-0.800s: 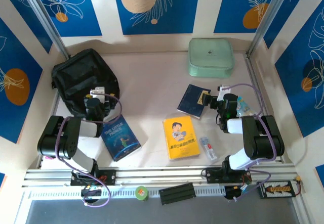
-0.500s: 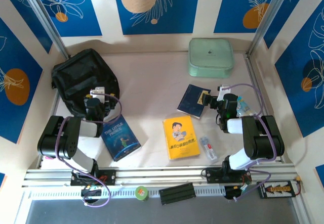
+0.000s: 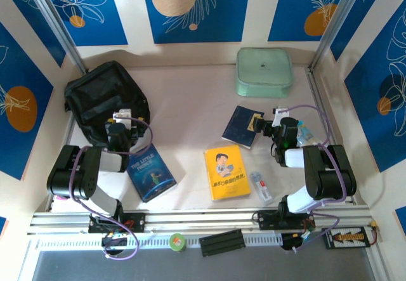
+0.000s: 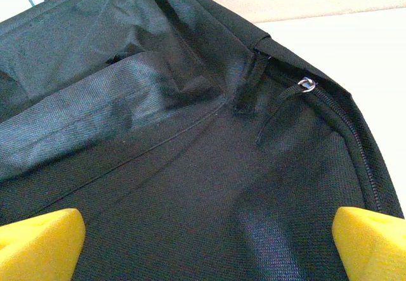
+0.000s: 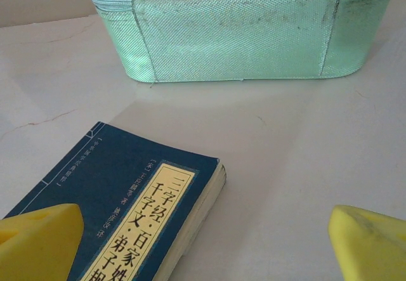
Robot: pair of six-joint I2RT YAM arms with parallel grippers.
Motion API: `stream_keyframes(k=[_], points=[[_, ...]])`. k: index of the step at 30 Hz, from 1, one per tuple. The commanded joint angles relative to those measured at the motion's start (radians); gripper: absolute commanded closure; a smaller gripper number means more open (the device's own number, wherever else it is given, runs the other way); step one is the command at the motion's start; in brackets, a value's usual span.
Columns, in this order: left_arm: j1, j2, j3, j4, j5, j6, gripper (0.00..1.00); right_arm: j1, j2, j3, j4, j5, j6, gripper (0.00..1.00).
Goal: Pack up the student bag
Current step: Move the student bag to the top-center of the table.
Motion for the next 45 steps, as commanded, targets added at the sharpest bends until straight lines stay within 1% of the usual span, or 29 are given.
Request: stream_keyframes(k=[1, 14, 17, 19, 22, 25, 27, 29, 31, 33, 34, 35, 36, 38, 40, 42, 45], points=[[-0.003, 0.001, -0.001, -0.008, 0.018, -0.003, 0.00, -0.004, 0.008, 0.022, 0.003, -0.016, -0.015, 0.01], [-0.003, 0.000, -0.004, -0.001, 0.017, -0.002, 0.00, -0.004, 0.005, 0.017, 0.008, -0.017, -0.014, 0.01], [-0.003, -0.022, -0.029, 0.026, -0.043, -0.027, 0.00, -0.006, 0.000, 0.012, 0.016, -0.013, -0.012, 0.01], [0.000, -0.037, -0.043, 0.039, -0.034, -0.030, 0.00, -0.004, -0.037, 0.018, -0.021, 0.009, -0.003, 0.01], [-0.002, -0.084, -0.058, 0.029, 0.008, -0.008, 0.00, -0.001, -0.144, 0.045, -0.155, 0.021, -0.006, 0.01], [-0.001, -0.183, -0.060, -0.052, -0.022, -0.017, 0.00, 0.013, -0.249, 0.074, -0.281, 0.030, -0.009, 0.01], [-0.002, -0.253, -0.057, -0.113, -0.013, -0.012, 0.00, 0.035, -0.312, 0.114, -0.400, 0.036, 0.010, 0.01], [-0.003, -0.331, -0.046, -0.196, -0.010, -0.031, 0.00, 0.067, -0.353, 0.158, -0.512, 0.069, 0.068, 0.01], [-0.003, -0.423, -0.012, -0.336, -0.018, -0.091, 0.00, 0.086, -0.380, 0.214, -0.656, 0.094, 0.185, 0.01], [-0.003, -0.508, 0.055, -0.536, -0.036, -0.194, 0.07, 0.073, -0.387, 0.282, -0.797, 0.038, 0.279, 0.01], [-0.003, -0.541, 0.096, -0.641, -0.039, -0.272, 0.07, 0.057, -0.384, 0.306, -0.842, 0.018, 0.328, 0.01], [-0.003, -0.560, 0.129, -0.713, -0.023, -0.308, 0.07, 0.039, -0.382, 0.316, -0.863, -0.018, 0.365, 0.01], [-0.003, -0.569, 0.167, -0.777, 0.017, -0.333, 0.06, 0.016, -0.380, 0.327, -0.875, -0.084, 0.394, 0.01], [-0.003, -0.560, 0.228, -0.851, 0.107, -0.372, 0.03, -0.014, -0.362, 0.367, -0.919, -0.180, 0.431, 0.01], [-0.003, -0.518, 0.298, -0.903, 0.199, -0.395, 0.00, -0.018, -0.335, 0.420, -0.971, -0.251, 0.422, 0.01], [-0.002, -0.452, 0.369, -0.942, 0.240, -0.424, 0.00, -0.010, -0.313, 0.456, -0.998, -0.303, 0.405, 0.01], [-0.003, -0.306, 0.480, -0.962, 0.275, -0.454, 0.00, 0.023, -0.292, 0.485, -1.014, -0.329, 0.390, 0.01]])
